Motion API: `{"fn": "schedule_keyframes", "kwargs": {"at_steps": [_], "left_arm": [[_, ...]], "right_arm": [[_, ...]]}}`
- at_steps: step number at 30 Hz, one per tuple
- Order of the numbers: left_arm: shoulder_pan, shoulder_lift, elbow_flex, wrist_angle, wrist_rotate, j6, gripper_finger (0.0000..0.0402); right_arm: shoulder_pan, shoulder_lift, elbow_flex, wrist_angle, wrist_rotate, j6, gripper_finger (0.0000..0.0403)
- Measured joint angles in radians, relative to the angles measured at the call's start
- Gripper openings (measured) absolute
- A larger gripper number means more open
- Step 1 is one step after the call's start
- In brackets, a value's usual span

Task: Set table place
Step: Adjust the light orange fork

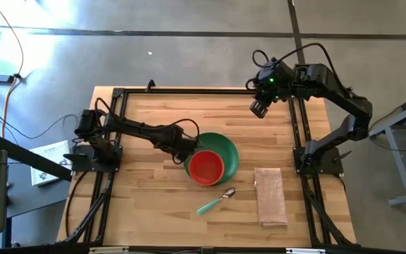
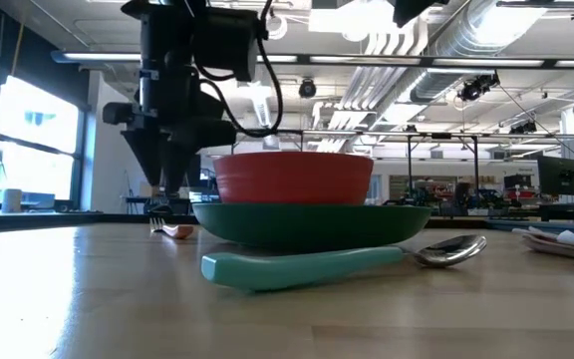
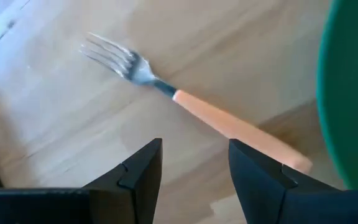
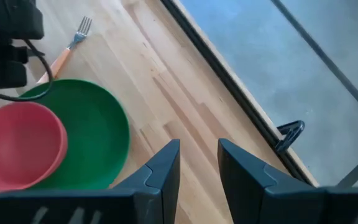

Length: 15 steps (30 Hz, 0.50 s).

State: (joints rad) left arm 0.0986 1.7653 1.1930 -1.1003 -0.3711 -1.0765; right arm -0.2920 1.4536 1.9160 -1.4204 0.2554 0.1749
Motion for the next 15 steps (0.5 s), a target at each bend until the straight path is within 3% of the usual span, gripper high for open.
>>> {"fn": "schedule_keyframes", "kwargs": {"at_steps": [9,15], "left_arm": [[-0.001,-0.002,-0.001,0.022,0.000,-0.203,0.0170],[-0.001,-0.001,-0.001,0.088,-0.015,-0.340,0.0170]], "right_arm": [[-0.059,0.000,0.000,0.022,0.128,-0.073,0.0099],[-0.124,0.000,0.000,0.019,0.129,-0.174,0.0099]]}}
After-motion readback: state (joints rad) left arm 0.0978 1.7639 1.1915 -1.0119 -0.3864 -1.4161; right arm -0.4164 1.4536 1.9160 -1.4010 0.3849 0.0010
